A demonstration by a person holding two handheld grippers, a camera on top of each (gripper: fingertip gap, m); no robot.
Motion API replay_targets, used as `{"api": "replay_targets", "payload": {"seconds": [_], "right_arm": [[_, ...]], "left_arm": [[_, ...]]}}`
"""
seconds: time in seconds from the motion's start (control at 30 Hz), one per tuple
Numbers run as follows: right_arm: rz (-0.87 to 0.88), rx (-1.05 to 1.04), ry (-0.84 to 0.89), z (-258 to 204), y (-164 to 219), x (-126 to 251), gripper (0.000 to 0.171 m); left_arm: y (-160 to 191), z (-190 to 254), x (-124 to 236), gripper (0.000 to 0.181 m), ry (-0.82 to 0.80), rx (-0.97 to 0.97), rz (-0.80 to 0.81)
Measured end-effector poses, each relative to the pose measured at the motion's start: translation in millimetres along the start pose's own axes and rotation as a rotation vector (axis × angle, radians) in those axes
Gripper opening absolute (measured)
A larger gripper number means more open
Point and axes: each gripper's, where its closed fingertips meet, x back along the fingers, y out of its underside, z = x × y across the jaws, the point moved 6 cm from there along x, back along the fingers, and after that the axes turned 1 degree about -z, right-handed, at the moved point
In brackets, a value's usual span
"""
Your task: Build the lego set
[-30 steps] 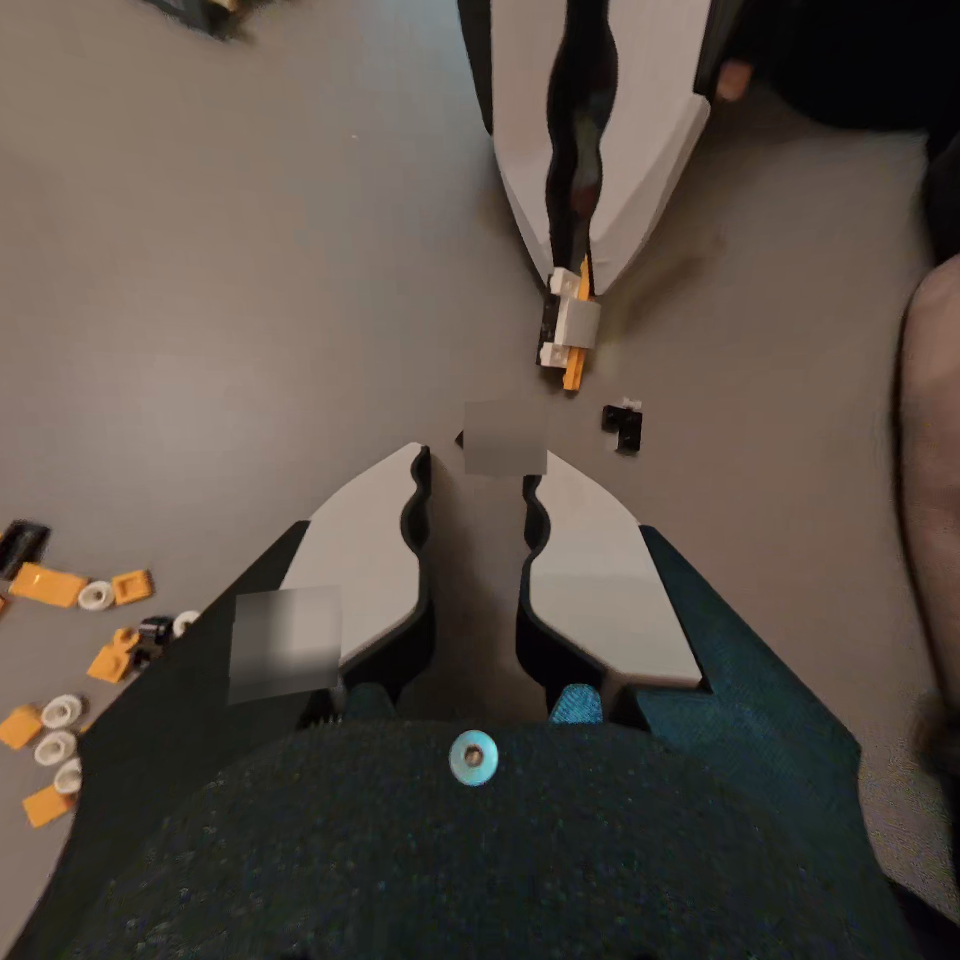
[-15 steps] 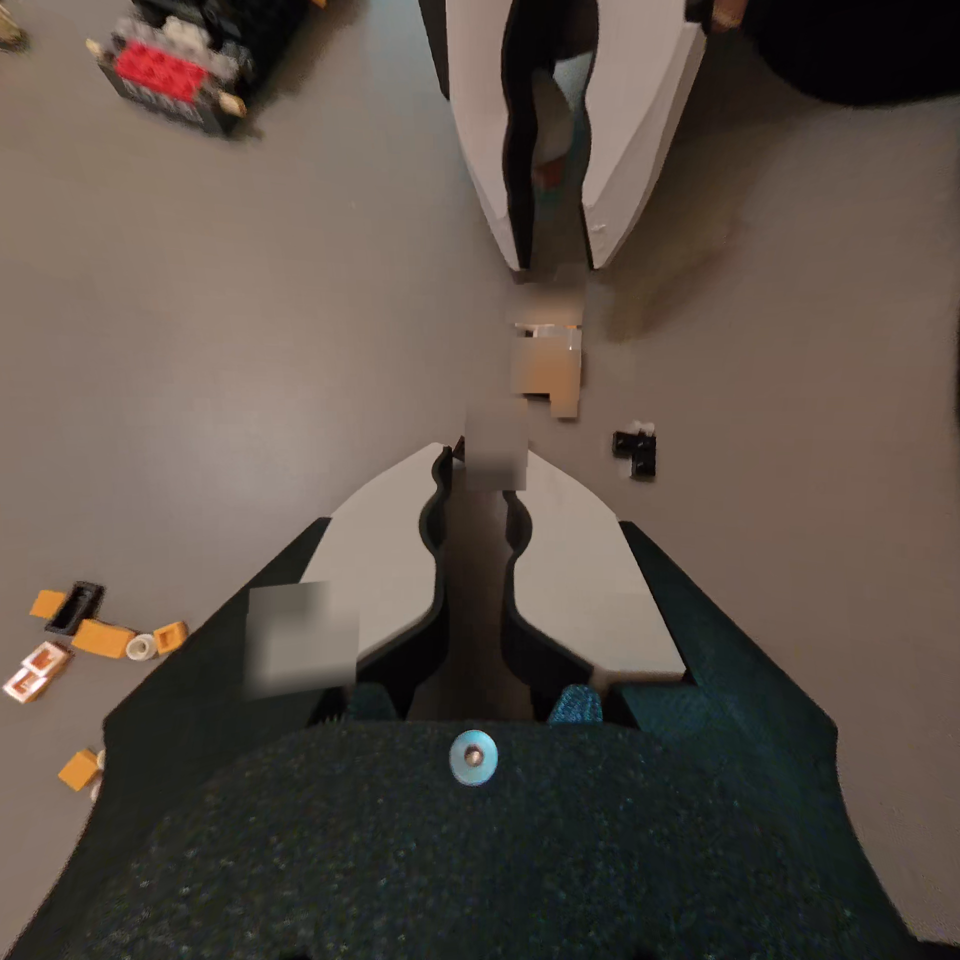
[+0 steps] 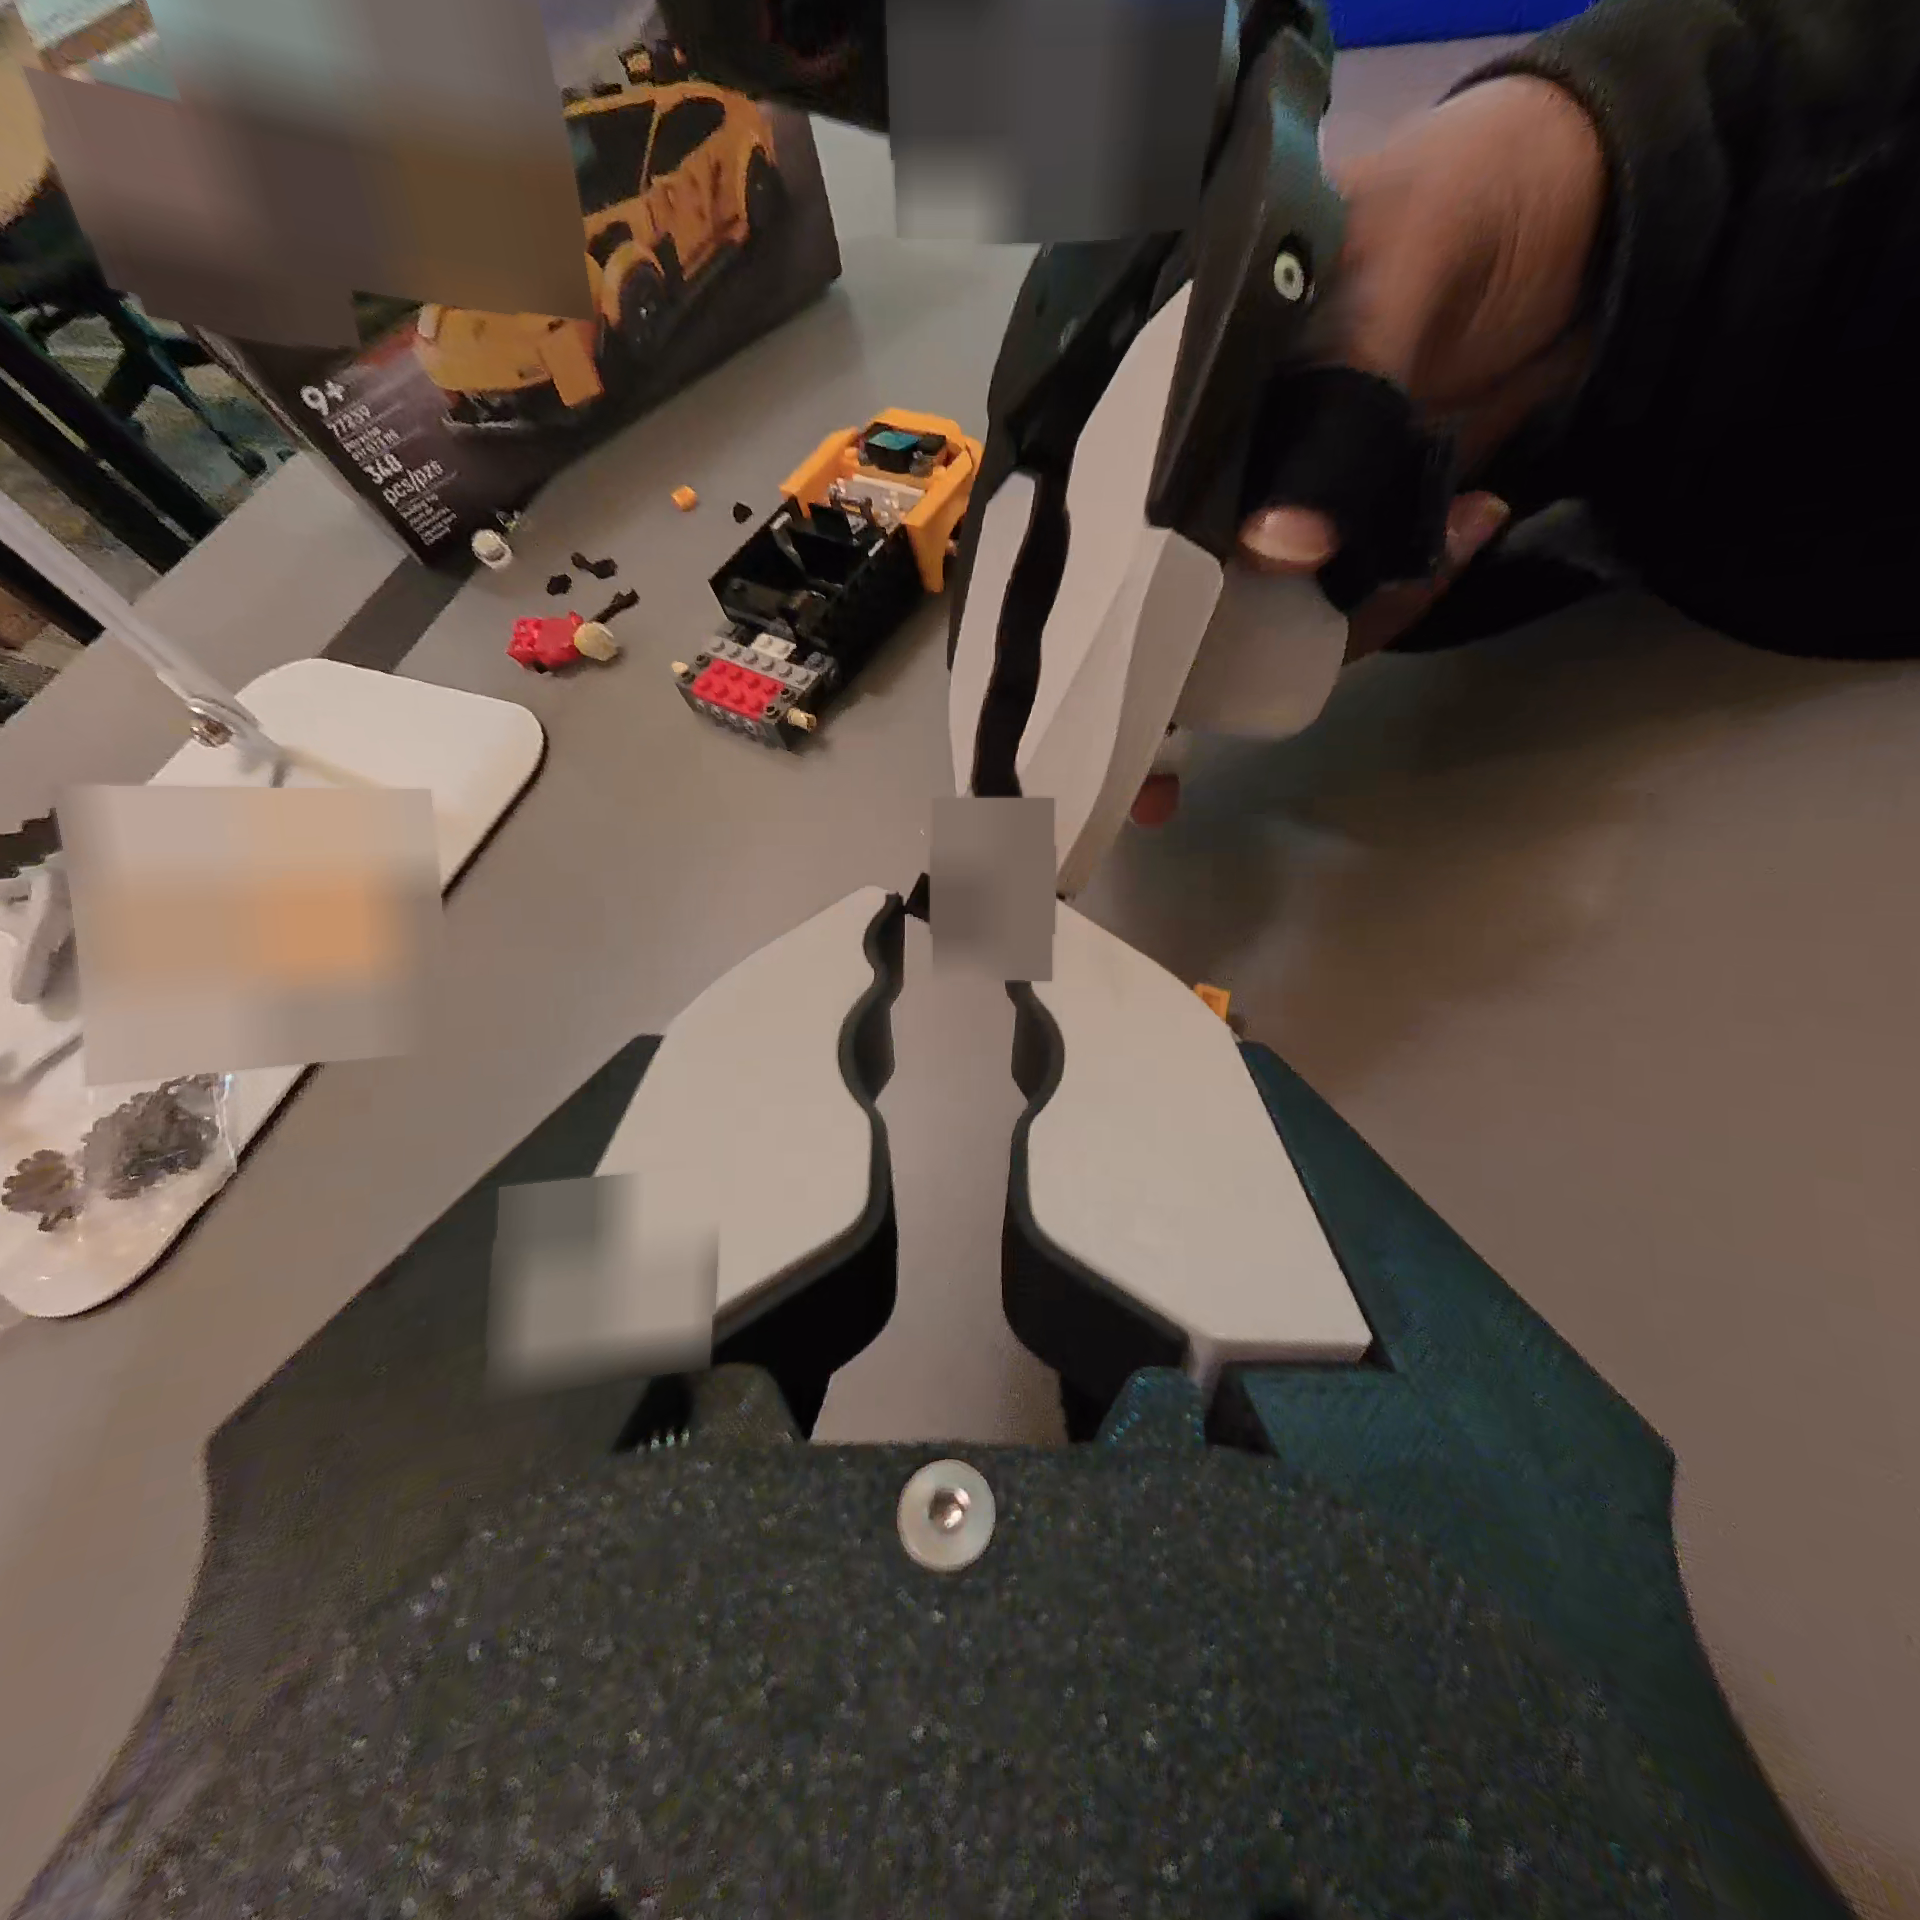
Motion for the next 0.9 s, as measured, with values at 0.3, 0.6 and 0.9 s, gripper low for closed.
{"api": "replay_targets", "payload": {"seconds": [0.3, 0.6, 0.9], "right_arm": [[-0.220, 0.079, -0.091, 4, 8, 5, 0.005], [-0.621, 0.250, -0.197, 2, 0, 0, 0.006], [-0.779, 0.244, -0.235, 11, -1, -5, 0.006]], "left_arm": [[4, 2, 2, 0.022, 0.308, 0.239, 0.031], [15, -2, -12, 0.013, 0.719, 0.529, -0.159], [21, -2, -21, 0.005, 0.808, 0.660, -0.157]]}}
